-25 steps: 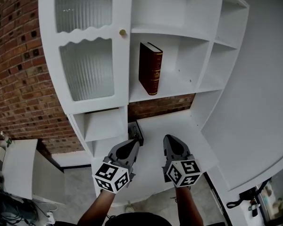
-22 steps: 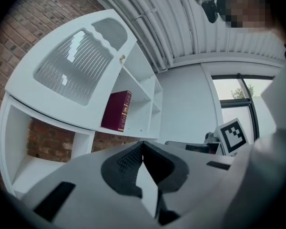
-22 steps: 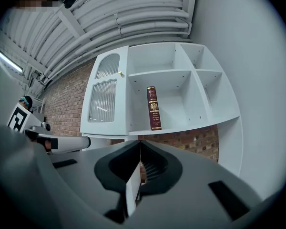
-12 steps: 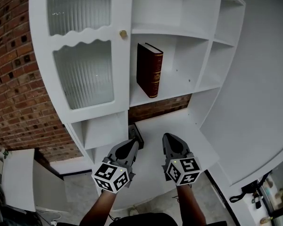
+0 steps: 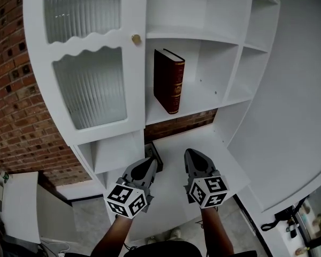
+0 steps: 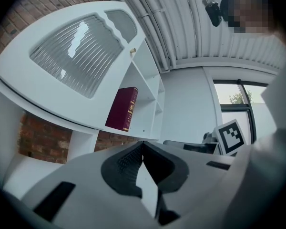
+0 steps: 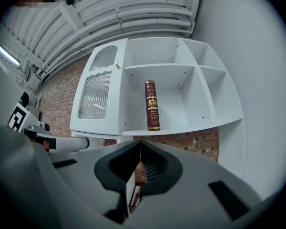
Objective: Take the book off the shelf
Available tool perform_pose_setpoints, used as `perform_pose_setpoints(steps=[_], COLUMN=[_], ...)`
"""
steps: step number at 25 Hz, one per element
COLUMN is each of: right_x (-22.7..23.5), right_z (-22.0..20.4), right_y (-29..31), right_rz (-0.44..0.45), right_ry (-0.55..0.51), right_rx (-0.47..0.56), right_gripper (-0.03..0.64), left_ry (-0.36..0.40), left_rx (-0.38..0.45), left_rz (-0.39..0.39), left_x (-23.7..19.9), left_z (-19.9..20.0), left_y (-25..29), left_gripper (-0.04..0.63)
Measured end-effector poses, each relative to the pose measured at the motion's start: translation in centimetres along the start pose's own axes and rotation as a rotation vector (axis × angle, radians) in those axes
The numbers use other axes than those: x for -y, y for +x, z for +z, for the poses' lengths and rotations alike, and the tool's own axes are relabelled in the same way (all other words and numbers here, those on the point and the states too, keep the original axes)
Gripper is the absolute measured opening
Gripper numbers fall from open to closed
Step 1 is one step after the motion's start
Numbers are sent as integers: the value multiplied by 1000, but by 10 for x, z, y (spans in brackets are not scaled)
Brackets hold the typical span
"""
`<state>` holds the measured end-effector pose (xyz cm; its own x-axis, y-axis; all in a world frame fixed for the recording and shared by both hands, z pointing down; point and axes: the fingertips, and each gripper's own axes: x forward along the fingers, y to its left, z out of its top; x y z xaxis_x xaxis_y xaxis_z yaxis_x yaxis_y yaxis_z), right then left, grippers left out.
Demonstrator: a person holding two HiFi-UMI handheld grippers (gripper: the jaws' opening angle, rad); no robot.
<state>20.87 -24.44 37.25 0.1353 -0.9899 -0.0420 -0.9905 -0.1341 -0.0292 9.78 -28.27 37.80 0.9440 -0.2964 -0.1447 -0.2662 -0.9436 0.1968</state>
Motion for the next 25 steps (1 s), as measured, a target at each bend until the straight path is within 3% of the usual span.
perform_pose_setpoints(steps=[25], right_x=[33], right_z=[54], right_y=[88], right_rz=[152], right_ry=[-44], right_rx=[18], right_gripper=[21], left_ry=[33], left_rx=[48], left_rz=[129], left_x=[-38], left_z=[20], left_y=[48], left_gripper=[17])
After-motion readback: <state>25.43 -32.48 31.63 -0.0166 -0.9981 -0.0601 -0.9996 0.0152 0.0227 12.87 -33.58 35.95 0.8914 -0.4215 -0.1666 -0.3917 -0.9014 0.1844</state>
